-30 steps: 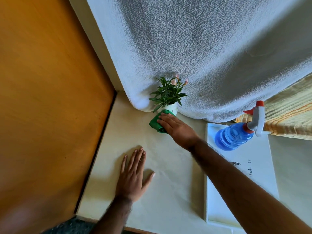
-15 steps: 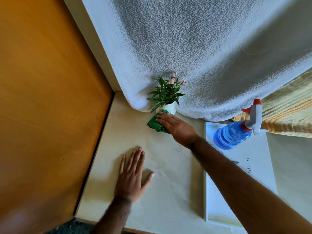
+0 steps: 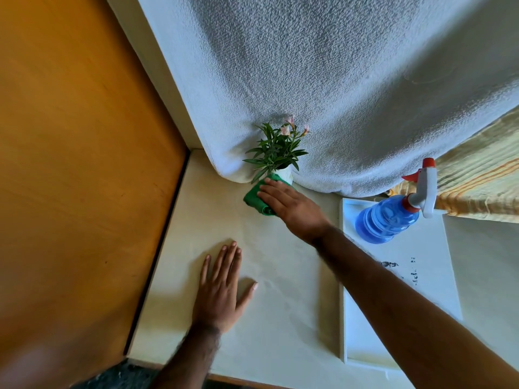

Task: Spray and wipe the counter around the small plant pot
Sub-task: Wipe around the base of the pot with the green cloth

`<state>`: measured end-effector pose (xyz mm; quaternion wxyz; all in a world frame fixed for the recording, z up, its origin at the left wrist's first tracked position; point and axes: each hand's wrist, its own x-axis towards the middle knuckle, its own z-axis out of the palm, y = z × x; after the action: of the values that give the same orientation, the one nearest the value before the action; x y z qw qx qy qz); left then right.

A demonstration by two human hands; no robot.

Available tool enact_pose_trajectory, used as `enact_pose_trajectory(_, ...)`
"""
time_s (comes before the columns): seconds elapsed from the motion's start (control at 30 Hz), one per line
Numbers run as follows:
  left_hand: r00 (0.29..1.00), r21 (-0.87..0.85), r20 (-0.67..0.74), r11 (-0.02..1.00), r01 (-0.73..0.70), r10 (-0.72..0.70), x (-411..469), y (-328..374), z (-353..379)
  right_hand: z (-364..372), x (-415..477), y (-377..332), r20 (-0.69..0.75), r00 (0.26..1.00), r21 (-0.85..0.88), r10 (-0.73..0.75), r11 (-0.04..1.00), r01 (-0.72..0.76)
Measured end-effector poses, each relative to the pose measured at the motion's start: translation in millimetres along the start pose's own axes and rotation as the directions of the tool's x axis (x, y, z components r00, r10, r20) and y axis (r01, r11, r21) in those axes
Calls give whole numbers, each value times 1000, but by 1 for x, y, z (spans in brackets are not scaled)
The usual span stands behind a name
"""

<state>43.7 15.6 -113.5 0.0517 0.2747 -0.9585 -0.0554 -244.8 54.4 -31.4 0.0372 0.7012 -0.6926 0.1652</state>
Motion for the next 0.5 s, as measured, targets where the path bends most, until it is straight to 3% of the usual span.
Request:
enact_pose_trajectory(0.2,1000,1,-16,1000,-4,4,-1,-1,2,16,-25,6,189,977,109,99,987,-121)
enact_pose_trajectory(0.33,1000,3,6,1000,-1,1,0,-2,3,14,-33,5,170,966,124,195,968,-217)
enact_pose_trajectory(0.5,1000,-10,11,1000,2,-2,1,-2,3,-4,-40,-4,128,983,127,128,981,-144)
